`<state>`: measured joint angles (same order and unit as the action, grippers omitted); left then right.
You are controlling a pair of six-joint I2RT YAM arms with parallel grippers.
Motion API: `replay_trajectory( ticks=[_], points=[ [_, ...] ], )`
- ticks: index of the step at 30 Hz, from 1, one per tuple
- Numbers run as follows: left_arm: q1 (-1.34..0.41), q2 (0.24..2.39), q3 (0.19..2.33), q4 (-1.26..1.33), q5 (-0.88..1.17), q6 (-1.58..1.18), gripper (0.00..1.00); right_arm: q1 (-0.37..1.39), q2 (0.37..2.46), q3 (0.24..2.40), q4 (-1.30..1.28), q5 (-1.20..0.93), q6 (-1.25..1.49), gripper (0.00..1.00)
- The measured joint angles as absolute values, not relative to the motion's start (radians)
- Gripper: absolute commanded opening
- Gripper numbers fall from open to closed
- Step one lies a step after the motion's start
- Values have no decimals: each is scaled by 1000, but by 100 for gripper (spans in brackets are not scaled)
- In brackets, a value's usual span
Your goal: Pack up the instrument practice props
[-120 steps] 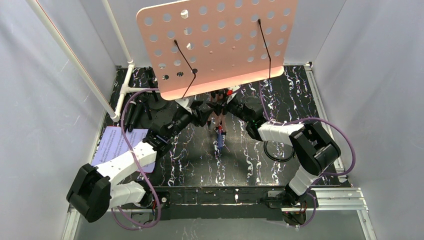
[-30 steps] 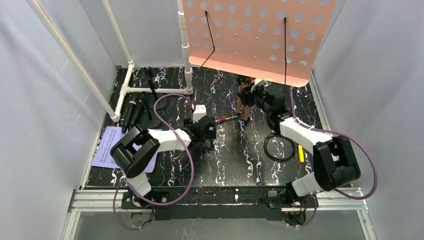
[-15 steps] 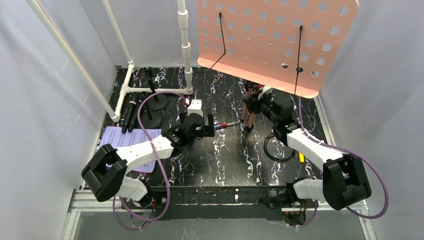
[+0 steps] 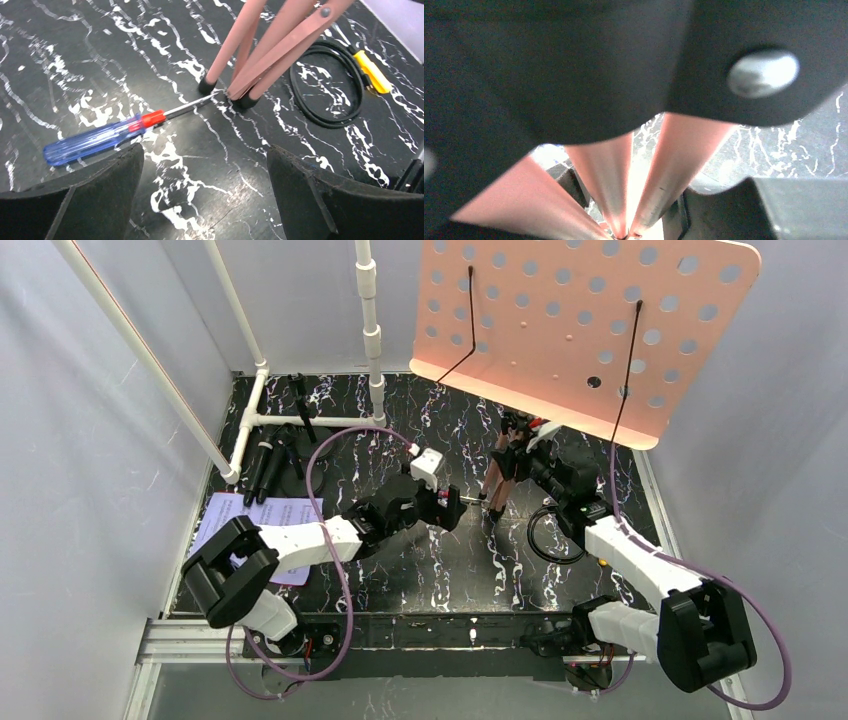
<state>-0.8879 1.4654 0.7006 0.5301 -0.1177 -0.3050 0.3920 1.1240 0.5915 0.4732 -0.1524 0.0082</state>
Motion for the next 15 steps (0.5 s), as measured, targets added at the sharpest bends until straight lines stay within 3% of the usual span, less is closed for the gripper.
replay_trajectory(
  ticks=[15],
  points=[
    [-928, 1629, 791, 765, 60, -191, 94, 432, 1051, 566, 404, -197, 79, 1]
  ],
)
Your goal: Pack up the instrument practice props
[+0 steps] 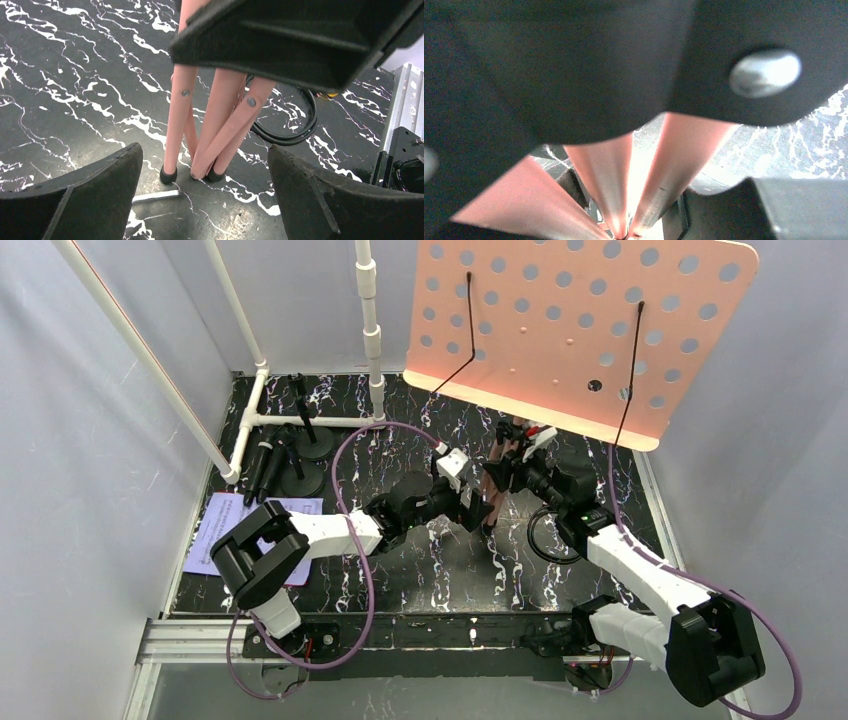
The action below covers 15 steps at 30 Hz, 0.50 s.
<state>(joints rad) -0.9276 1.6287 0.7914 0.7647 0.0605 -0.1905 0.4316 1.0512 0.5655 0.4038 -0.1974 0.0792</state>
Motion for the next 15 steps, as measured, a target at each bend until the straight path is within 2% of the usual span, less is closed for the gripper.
replay_trajectory(
  ticks=[11, 15],
  points=[
    [-945, 1716, 862, 853, 66, -147, 93, 517, 1035, 559, 400, -163, 68, 1],
    [-947, 1778, 887, 859, 60, -135, 85, 526, 1035, 559, 401, -136, 77, 1]
  ],
)
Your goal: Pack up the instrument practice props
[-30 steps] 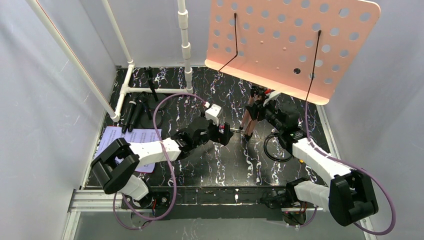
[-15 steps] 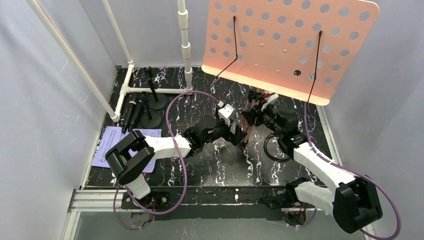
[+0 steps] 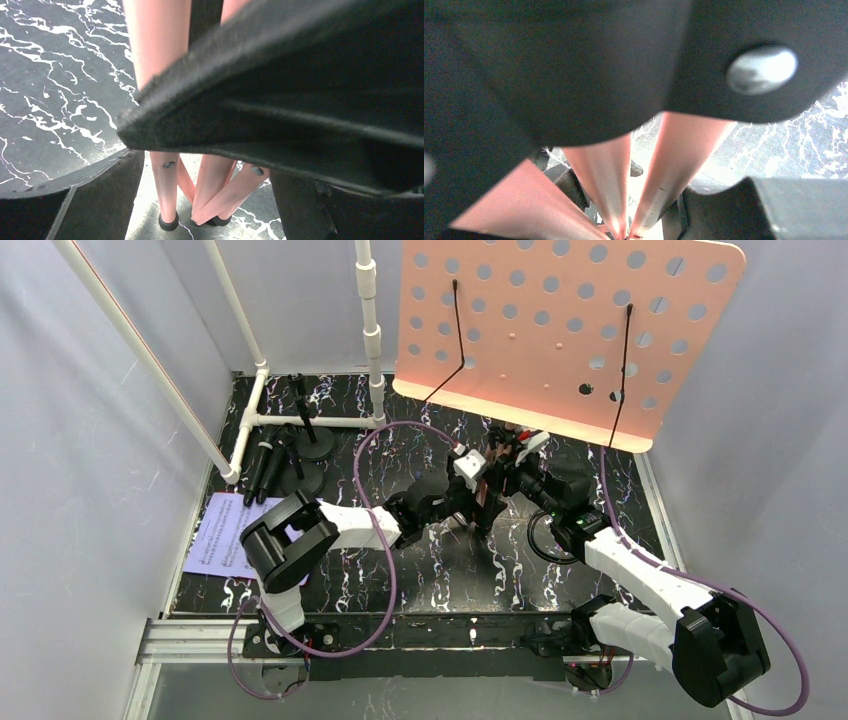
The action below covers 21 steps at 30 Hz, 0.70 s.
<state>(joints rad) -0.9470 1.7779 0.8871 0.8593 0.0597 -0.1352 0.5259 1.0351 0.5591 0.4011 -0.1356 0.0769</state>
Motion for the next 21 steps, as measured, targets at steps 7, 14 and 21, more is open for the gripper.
replay_trajectory(
  ticks=[7, 14, 21],
  points=[
    [-949, 1822, 891, 892, 54, -147, 36, 529, 1035, 559, 394, -88, 117, 1],
    [-966, 1787, 838, 916, 65, -161, 19, 548, 1031, 561, 366, -70, 171, 1],
    [-967, 1729, 778, 894, 76, -203, 0, 565, 1032, 562, 339, -66, 247, 1]
  ],
)
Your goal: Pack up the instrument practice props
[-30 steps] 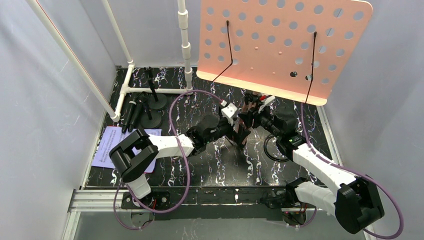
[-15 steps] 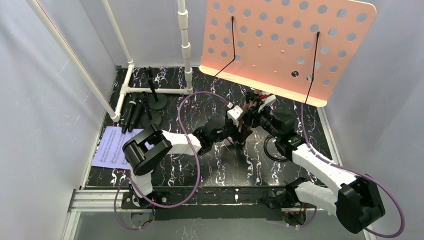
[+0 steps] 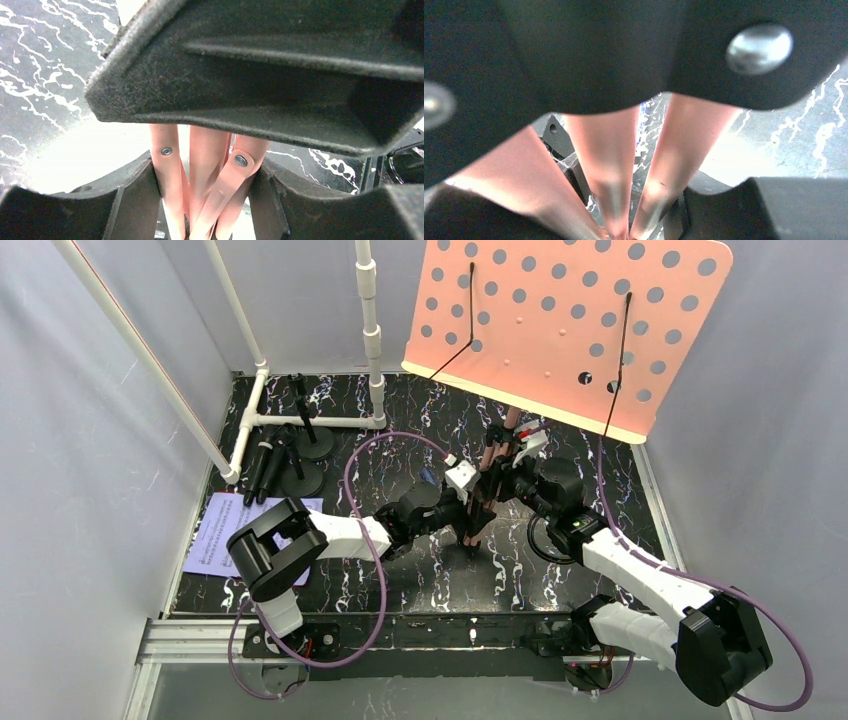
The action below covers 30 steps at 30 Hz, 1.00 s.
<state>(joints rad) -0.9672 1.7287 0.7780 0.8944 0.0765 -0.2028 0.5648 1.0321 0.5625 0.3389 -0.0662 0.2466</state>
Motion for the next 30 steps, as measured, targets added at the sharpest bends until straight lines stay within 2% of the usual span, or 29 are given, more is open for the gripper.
replay_trajectory(
  ticks=[15, 30],
  points=[
    [-972, 1617, 706, 738, 131, -339, 0, 585, 1051, 556, 259, -81, 456, 1],
    [-1005, 1571, 682, 601, 165, -432, 0, 587, 1031, 419, 345, -104, 629, 1]
  ],
)
